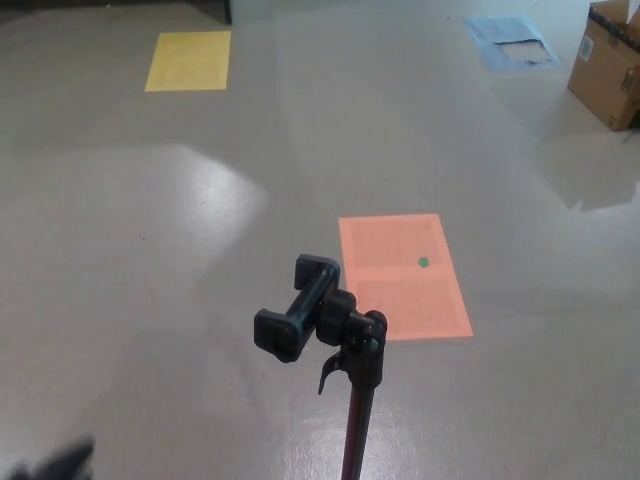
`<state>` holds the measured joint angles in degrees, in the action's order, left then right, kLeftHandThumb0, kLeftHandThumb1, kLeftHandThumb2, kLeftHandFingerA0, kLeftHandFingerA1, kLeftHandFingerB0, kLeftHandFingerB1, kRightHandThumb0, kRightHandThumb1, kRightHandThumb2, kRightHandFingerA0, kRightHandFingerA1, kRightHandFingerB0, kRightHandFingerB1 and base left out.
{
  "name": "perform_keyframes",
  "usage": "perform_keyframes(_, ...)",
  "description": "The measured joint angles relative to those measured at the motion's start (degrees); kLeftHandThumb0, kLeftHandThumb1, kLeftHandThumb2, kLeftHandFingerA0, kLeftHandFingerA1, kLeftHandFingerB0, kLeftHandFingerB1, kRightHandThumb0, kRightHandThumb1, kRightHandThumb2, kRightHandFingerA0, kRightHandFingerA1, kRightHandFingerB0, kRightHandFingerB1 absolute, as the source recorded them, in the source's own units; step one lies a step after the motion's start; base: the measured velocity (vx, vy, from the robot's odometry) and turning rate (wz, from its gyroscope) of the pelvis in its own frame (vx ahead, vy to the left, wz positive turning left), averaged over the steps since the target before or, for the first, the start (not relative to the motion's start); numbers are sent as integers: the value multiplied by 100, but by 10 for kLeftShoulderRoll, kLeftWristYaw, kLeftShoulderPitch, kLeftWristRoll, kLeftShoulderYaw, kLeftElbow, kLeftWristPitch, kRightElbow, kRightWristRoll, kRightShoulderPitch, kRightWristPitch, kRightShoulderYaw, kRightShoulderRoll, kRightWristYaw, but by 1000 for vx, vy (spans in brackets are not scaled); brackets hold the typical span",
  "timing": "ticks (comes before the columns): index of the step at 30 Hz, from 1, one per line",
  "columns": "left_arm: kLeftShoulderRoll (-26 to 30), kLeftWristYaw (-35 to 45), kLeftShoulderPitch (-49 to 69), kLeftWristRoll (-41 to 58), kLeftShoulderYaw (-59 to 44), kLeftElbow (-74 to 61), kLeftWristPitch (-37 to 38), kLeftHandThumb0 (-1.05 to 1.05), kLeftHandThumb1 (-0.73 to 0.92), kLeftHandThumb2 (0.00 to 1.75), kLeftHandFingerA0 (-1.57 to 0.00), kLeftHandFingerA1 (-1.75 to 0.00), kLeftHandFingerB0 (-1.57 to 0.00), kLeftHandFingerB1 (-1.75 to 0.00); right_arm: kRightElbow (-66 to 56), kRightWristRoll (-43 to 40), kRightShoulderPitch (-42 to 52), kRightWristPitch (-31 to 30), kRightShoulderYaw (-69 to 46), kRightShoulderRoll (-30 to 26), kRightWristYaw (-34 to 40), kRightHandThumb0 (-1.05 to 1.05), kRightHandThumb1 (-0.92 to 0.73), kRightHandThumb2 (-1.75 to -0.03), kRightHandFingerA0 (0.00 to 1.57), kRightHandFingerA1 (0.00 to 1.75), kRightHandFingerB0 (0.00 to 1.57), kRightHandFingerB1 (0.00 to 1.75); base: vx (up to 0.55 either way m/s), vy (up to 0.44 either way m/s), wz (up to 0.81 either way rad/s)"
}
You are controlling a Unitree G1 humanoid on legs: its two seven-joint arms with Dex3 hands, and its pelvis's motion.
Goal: A phone stand is kept on the floor and the robot uses both its hands to grab it and uses its left hand to extend the phone stand by pulling it upwards
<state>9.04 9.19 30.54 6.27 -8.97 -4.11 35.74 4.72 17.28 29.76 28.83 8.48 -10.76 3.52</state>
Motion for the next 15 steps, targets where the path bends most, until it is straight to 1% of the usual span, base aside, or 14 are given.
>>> perform_keyframes(1, 1, 0, -16, 0, -2, -15, -4, -80, 49, 57, -27, -29, -23, -30, -10, 3, -20, -5, 5, 4, -2, -91, -76, -63, 0, 0, 0, 0, 0, 0, 0)
perform_keyframes(3, 1, -1, -39, -1, -2, -34, -15, -79, 50, 57, -25, -29, -22, -30, -20, 7, -51, -19, 17, 12, -6, -94, -76, -62, 0, 0, 0, 0, 0, 0, 0)
perform_keyframes(4, 1, -2, -42, -2, -2, -36, -17, -79, 50, 57, -25, -29, -22, -30, -21, 8, -56, -22, 19, 13, -7, -94, -76, -62, 0, 0, 0, 0, 0, 0, 0)
perform_keyframes(6, 2, -2, -70, -5, -2, -44, -30, -80, 51, 57, -26, -29, -22, -31, -23, 16, -94, -42, 32, 25, -11, -92, -75, -62, 0, 0, 0, 0, 0, 0, 0)
perform_keyframes(7, 2, -2, -79, -6, -1, -45, -33, -80, 50, 57, -25, -29, -22, -31, -23, 18, -107, -49, 36, 30, -12, -98, -74, -63, 0, 0, 0, 0, 0, 0, 0)
perform_keyframes(8, 2, -2, -86, -6, -1, -46, -36, -79, 51, 57, -25, -29, -21, -31, -24, 19, -118, -55, 39, 34, -14, -101, -77, -66, 0, 0, 0, 0, 0, 0, 0)
perform_keyframes(9, 2, -2, -97, -7, 1, -48, -41, -79, 51, 57, -25, -29, -21, -31, -25, 22, -136, -66, 43, 42, -16, -101, -77, -66, 0, 0, 0, 0, 0, 0, 0)
perform_keyframes(10, 2, -2, -102, -8, 2, -50, -43, -79, 51, 57, -24, -29, -21, -31, -25, 23, -145, -72, 46, 45, -17, -105, -64, -106, 0, 3, 0, 0, 0, 0, 0)
perform_keyframes(13, 1, -2, -117, -10, 10, -58, -51, -79, 51, 57, -24, -29, -21, -31, -25, 30, -176, -95, 54, 58, -19, -104, -63, -103, 0, 5, 0, 0, 0, 0, 0)
perform_keyframes(14, 1, -2, -122, -11, 13, -62, -54, -77, 51, 57, -22, -29, -20, -30, -25, 32, -186, -103, 57, 62, -20, -95, -74, -63, 0, 0, 0, 0, 0, 0, 0)
perform_keyframes(15, 0, -2, -127, -12, 16, -66, -57, -77, 51, 57, -22, -29, -20, -30, -24, 33, -196, -111, 60, 66, -21, -95, -74, -63, 0, 0, 0, 0, 0, 0, 0)
